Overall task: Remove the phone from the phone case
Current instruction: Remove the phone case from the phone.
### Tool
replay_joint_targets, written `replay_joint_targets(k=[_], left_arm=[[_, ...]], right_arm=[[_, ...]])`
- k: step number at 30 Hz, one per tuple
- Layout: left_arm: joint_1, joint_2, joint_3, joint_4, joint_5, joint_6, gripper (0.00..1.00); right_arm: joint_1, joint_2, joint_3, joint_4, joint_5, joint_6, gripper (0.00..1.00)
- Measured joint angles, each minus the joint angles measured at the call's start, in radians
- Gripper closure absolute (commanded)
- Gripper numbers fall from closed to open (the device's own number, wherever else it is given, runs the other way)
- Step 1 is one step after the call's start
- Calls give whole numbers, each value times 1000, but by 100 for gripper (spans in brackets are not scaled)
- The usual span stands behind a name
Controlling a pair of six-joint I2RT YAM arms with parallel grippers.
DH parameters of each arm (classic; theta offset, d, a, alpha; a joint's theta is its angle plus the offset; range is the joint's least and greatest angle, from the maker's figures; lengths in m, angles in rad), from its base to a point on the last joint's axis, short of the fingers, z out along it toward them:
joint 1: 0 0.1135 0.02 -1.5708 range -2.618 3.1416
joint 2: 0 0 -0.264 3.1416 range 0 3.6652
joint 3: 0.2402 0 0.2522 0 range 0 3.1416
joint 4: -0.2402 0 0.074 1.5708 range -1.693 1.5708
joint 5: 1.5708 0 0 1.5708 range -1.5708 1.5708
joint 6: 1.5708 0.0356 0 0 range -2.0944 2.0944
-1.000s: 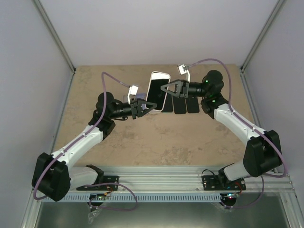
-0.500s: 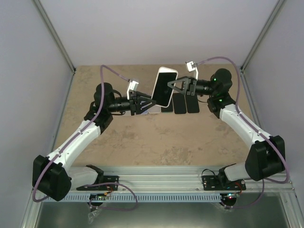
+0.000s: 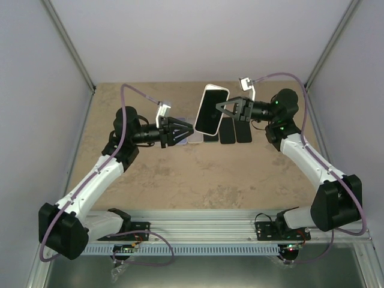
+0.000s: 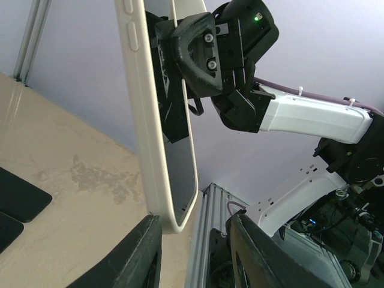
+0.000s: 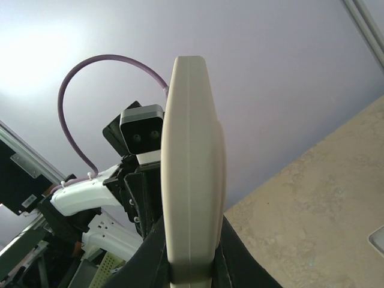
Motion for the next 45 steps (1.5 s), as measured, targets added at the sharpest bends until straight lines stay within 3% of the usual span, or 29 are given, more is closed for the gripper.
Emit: replay_joint_targets(k=[32,37,45], left_arm=[[0,28,-21,9,-63,-19,63],[0,29,-23,12,-66,-21,59],[0,29,-62,122,-17,-113,58]], right_arm=[[0,-2,0,22,-14,17,99],[0,-2,0,23,-14,16,99],[0,-2,0,23,-14,14,99]])
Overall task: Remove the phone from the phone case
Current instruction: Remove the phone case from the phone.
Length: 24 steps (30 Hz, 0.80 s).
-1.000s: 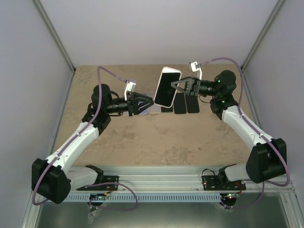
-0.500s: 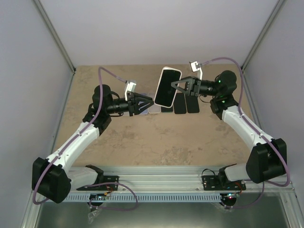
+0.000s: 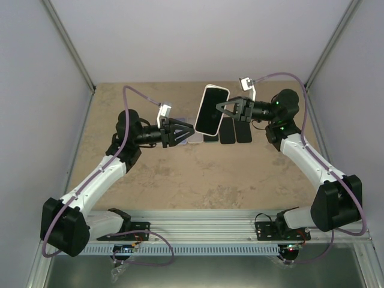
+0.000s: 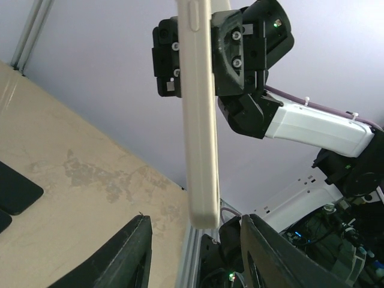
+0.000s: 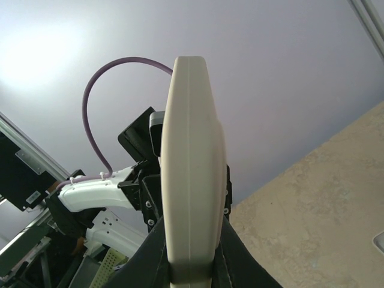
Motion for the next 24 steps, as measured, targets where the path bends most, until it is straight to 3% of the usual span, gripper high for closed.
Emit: replay_joint_targets(k=[11,24], left_arm=[[0,2,0,5,-10,2,65],[0,9,0,-6,-20,7,60]], right_arm=[[0,0,0,0,-3,0,99],[0,0,0,0,-3,-2,99]])
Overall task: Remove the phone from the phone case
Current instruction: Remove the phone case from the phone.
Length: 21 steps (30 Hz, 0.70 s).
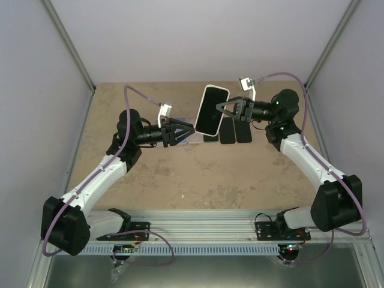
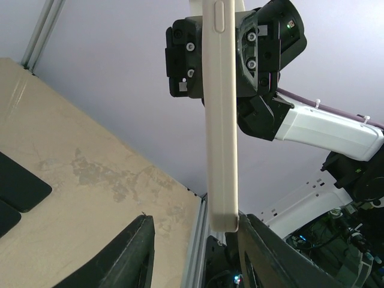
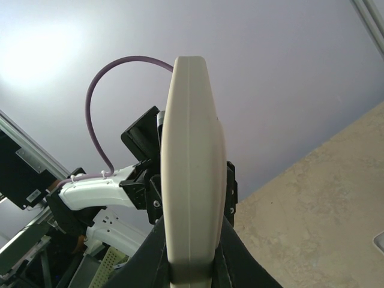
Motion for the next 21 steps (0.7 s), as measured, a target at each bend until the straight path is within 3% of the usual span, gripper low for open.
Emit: replay_joint_targets(k=[21], left_arm=[[-4,2,-3,49,13,-37,68]], right_arm=[[3,0,0,16,0,5,100]])
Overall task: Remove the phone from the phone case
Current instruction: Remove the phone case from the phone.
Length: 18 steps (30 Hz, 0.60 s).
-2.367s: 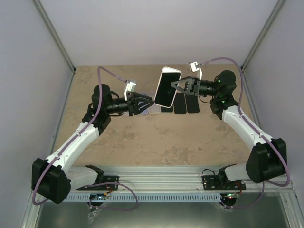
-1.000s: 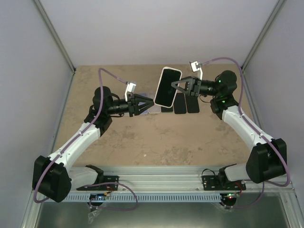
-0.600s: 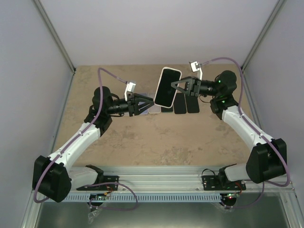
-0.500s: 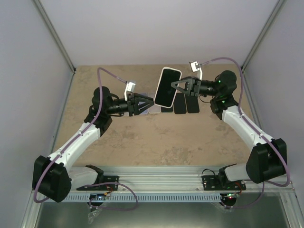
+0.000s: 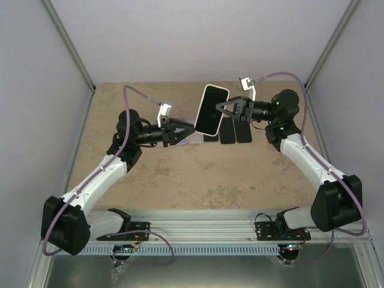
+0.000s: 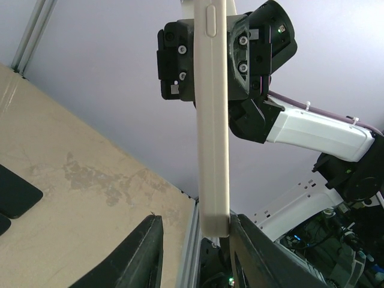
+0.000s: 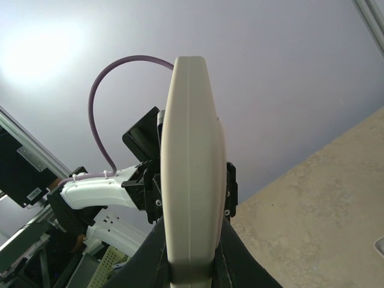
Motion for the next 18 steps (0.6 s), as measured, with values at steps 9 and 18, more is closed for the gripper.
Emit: replay_joint_targets(k=[9,18], left_arm=[[-8,3,0,-1,-3,0,72],[-13,3,2,-26,-4,57,82]], right_arm=[[6,0,0,6,0,0,99],[5,0,0,3,0,-4,99]])
